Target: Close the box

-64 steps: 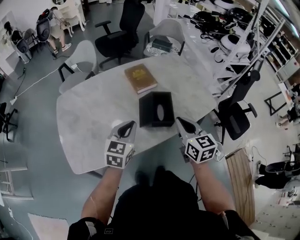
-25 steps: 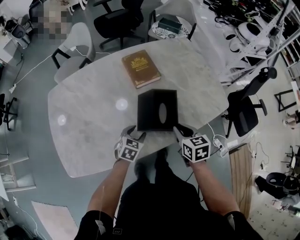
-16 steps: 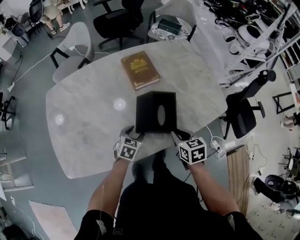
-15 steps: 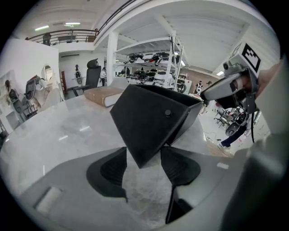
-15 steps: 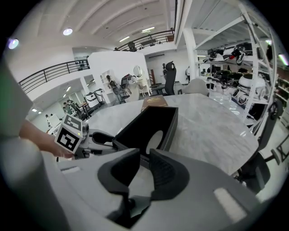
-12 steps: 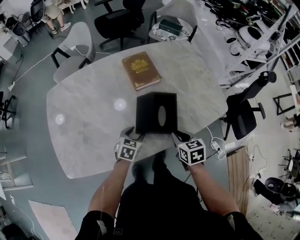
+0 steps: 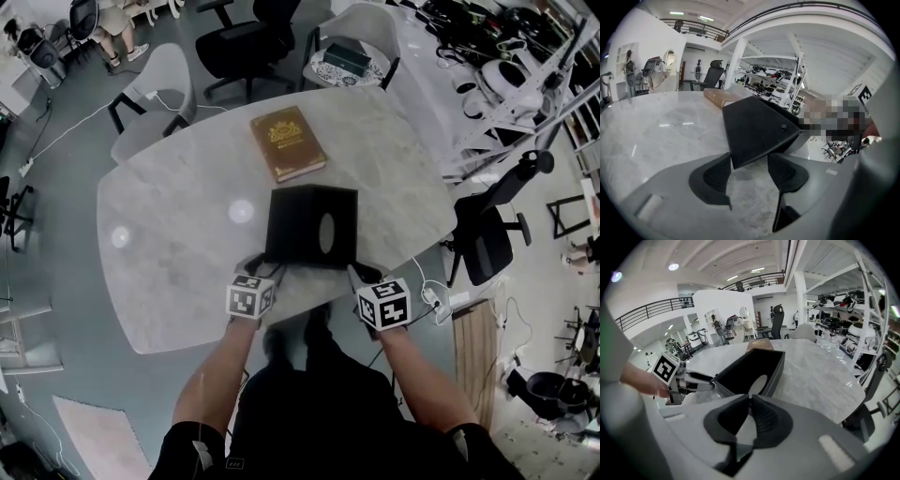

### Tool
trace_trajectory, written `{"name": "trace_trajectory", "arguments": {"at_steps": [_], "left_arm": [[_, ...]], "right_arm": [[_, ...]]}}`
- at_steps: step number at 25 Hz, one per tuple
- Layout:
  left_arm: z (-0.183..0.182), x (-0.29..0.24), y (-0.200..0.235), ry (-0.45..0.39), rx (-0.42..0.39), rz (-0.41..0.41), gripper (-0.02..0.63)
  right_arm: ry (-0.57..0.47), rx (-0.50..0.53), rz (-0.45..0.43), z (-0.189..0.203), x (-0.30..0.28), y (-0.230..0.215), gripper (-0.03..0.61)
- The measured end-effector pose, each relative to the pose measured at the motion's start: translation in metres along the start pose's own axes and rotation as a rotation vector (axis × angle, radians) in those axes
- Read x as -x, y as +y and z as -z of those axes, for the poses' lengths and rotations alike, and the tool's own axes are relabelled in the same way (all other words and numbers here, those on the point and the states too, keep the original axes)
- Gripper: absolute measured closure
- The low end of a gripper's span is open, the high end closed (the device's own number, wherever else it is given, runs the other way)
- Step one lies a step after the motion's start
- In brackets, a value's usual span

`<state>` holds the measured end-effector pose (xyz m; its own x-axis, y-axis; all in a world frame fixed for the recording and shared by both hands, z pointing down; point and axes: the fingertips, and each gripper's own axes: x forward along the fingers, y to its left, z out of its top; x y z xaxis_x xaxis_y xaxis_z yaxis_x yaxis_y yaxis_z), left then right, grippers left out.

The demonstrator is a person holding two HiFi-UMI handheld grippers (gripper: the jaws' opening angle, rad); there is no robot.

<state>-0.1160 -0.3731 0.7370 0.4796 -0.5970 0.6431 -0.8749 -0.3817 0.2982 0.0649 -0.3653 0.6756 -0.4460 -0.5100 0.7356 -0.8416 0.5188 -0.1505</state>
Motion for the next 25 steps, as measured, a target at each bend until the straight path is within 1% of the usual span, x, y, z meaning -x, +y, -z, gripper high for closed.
{"name": "trace_trajectory", "arguments": {"at_steps": [3, 5, 8, 12, 18, 21, 25], "left_arm": [[-0.002, 0.006, 0.001, -0.012, 0.041, 0.017, 0.354], [-0.004, 0.009, 0.002, -0.017, 0.049, 0.027, 0.356], [-0.008, 0.011, 0.002, -0.016, 0.022, 0.031, 0.355], [-0.012, 0.016, 0.001, -0.005, -0.033, 0.044, 0.356], [-0.017, 0.025, 0.001, -0.012, -0.107, 0.111, 0.354], [-0.023, 0.032, -0.003, -0.037, -0.115, 0.141, 0.354], [-0.037, 0.041, -0.007, -0.086, -0.091, 0.154, 0.347]], "right_arm": [[-0.009, 0.014, 0.008, 0.0, 0.002, 0.0, 0.566], [-0.021, 0.016, 0.012, 0.0, 0.002, 0.001, 0.571], [-0.033, 0.014, 0.017, 0.001, 0.001, 0.0, 0.571], [-0.038, 0.016, 0.02, 0.0, 0.003, -0.001, 0.572], [-0.046, 0.012, 0.027, 0.001, 0.003, 0.0, 0.572], [-0.05, 0.01, 0.03, 0.001, 0.004, 0.0, 0.573], [-0.05, -0.007, 0.031, 0.001, 0.004, 0.0, 0.574]]}}
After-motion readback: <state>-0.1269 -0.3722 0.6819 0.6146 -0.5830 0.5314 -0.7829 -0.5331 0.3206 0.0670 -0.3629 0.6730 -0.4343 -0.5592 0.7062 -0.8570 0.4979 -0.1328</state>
